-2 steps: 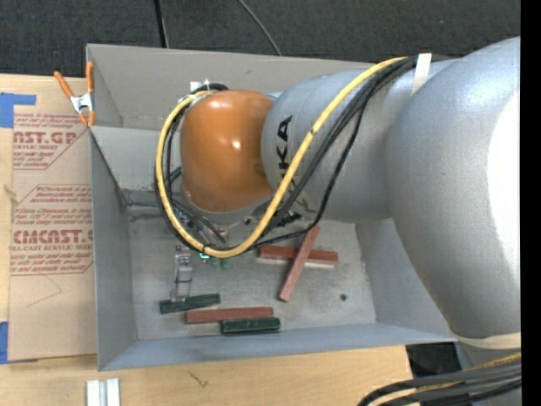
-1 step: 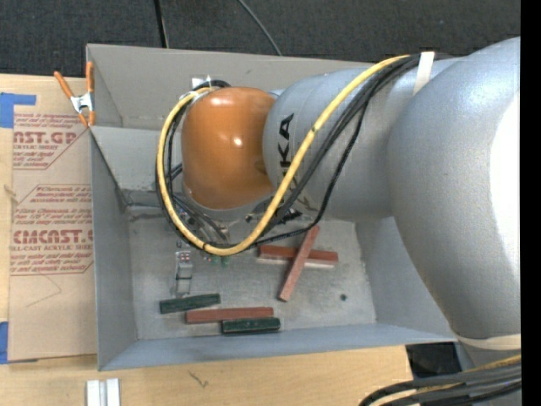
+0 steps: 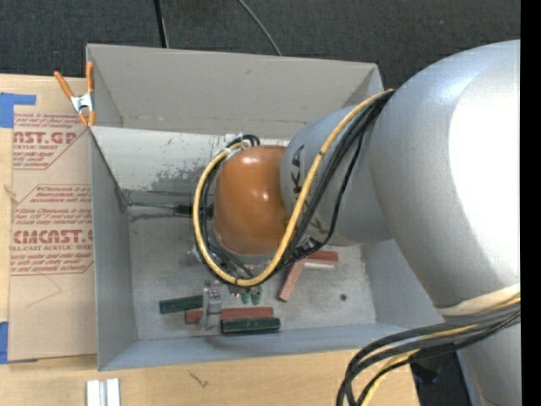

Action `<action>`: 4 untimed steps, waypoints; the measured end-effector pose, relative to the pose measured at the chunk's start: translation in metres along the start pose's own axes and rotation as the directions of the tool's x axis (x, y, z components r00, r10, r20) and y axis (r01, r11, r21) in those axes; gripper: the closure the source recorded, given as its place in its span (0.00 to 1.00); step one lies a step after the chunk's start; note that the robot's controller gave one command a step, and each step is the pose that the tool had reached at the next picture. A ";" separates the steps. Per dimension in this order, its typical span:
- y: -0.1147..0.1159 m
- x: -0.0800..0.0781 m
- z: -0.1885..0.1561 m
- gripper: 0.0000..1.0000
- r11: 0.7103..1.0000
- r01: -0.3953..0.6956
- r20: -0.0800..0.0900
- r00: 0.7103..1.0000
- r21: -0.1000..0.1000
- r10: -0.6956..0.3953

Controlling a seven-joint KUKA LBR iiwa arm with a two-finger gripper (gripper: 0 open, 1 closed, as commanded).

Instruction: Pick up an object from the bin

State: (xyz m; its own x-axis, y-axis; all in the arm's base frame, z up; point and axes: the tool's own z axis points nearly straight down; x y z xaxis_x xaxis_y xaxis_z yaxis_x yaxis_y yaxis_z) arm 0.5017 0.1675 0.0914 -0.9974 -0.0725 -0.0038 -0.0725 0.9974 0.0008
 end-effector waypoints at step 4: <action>-0.005 0.021 0.022 1.00 0.976 -0.216 -0.005 0.976 0.001 0.216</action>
Offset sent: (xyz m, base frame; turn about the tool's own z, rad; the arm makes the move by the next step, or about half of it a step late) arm -0.0080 -0.0113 0.0086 0.0005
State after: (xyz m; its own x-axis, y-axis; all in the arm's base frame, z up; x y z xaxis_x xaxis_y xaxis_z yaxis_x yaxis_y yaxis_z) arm 0.4809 0.1608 0.0692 -0.9895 0.1446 0.0014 0.1446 0.9895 0.0009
